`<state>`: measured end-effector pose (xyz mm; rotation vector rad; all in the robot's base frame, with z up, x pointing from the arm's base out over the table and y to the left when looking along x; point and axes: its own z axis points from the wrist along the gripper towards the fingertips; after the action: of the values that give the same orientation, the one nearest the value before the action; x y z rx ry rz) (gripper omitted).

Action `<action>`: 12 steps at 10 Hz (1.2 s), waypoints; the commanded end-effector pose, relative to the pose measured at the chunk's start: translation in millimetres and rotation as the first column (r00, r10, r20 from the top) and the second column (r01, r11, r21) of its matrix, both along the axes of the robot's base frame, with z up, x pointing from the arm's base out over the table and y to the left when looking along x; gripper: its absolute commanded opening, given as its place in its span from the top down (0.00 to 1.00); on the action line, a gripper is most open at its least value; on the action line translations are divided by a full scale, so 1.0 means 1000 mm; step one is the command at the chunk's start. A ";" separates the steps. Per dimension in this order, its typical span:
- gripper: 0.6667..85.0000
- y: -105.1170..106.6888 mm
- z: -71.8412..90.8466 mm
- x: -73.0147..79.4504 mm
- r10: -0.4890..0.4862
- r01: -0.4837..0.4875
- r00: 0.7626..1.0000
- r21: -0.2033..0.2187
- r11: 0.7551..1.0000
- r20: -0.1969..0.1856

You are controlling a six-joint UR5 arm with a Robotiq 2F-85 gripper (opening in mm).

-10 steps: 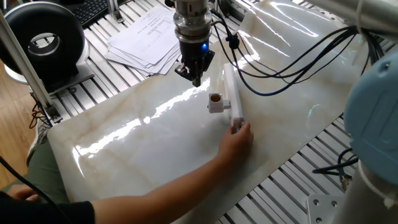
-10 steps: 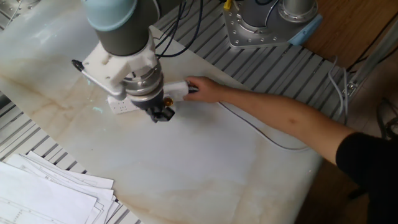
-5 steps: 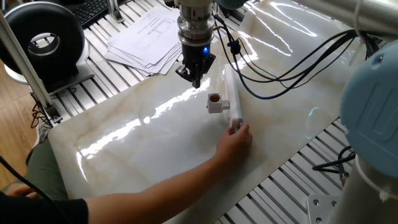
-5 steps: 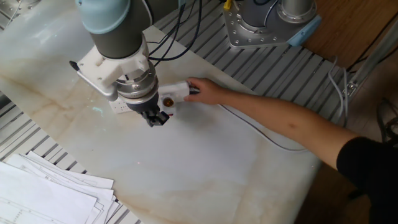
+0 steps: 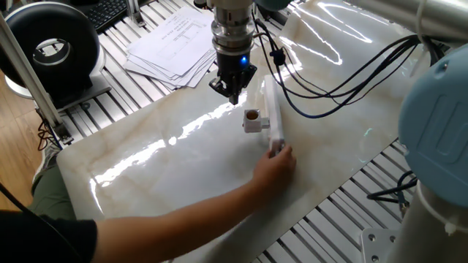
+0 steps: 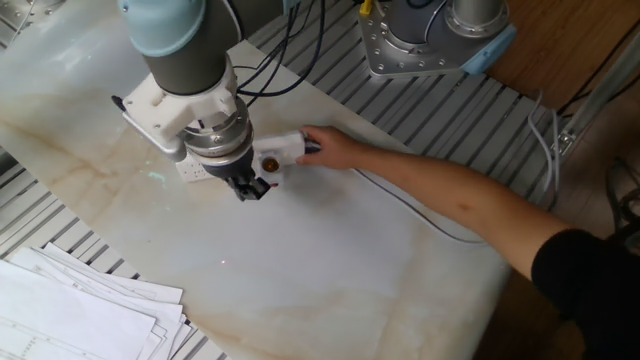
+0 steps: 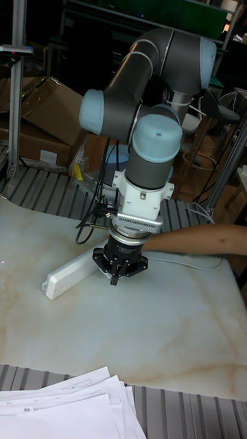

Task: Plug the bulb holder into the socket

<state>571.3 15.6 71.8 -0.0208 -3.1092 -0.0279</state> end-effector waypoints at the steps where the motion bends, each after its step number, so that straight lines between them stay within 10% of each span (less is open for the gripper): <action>1: 0.99 -0.011 0.002 0.031 0.077 -0.072 0.990 -0.042 0.996 0.117; 3: 0.99 -0.003 0.002 0.037 0.097 -0.096 0.985 -0.014 0.995 0.145; 5: 0.99 0.000 0.030 -0.012 0.065 -0.066 0.997 -0.035 0.997 -0.028; 6: 0.99 0.011 0.052 -0.024 0.040 -0.042 0.998 -0.037 0.998 -0.045; 9: 0.99 0.014 0.067 -0.010 0.009 -0.008 1.000 -0.072 0.997 0.021; 12: 0.99 0.059 0.058 0.023 -0.101 0.092 0.991 0.093 0.991 0.091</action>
<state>574.3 45.5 126.7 -0.0600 -3.1595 -0.0270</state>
